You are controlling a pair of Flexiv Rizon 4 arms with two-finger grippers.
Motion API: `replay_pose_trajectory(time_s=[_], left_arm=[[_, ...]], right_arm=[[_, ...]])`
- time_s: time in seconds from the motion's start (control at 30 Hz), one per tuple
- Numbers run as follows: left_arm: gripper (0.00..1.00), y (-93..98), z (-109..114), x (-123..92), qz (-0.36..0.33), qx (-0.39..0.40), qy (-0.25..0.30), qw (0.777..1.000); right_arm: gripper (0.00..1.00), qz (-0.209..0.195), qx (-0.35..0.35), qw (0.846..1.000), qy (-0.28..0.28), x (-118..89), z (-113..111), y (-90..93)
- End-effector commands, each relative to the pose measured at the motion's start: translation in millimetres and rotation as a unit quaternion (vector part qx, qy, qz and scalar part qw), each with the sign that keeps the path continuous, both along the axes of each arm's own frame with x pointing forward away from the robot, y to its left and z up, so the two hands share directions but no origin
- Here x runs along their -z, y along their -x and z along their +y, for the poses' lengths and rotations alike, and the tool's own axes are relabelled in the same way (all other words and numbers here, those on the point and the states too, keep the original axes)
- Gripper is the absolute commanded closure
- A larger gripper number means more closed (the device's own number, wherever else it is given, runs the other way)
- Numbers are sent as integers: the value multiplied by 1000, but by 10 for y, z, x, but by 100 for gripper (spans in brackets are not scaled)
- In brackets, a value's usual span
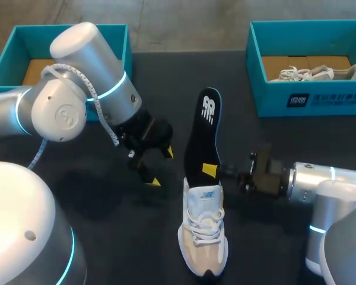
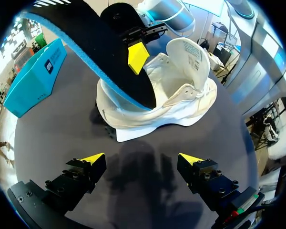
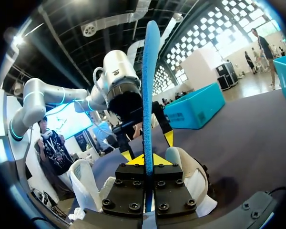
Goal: Take the shoe out of the shoebox, open the shoe tongue, remove and reinsert the insole, then place the shoe into the shoebox
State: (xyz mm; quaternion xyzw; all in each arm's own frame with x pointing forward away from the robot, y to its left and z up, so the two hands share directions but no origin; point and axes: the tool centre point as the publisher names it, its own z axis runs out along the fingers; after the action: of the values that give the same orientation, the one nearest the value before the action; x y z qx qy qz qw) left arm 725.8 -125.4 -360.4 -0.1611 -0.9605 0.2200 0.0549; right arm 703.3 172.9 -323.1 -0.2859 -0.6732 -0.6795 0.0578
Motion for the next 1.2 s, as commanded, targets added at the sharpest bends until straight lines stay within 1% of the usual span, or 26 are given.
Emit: replay_pose_trajectory(time_s=[0.03, 0.5, 0.93, 1.2], left_arm=[[0, 5, 3, 7, 0, 0, 0, 1000], [0, 5, 3, 7, 0, 0, 0, 1000], [0, 5, 3, 7, 0, 0, 0, 1000], [0, 5, 3, 7, 0, 0, 0, 1000]], right_arm=[[100, 3, 1, 1000, 4, 28, 44, 10], [100, 23, 7, 1000, 9, 132, 20, 80], [100, 43, -1, 999, 14, 228, 12, 160], [100, 64, -18, 998, 19, 330, 11, 201]])
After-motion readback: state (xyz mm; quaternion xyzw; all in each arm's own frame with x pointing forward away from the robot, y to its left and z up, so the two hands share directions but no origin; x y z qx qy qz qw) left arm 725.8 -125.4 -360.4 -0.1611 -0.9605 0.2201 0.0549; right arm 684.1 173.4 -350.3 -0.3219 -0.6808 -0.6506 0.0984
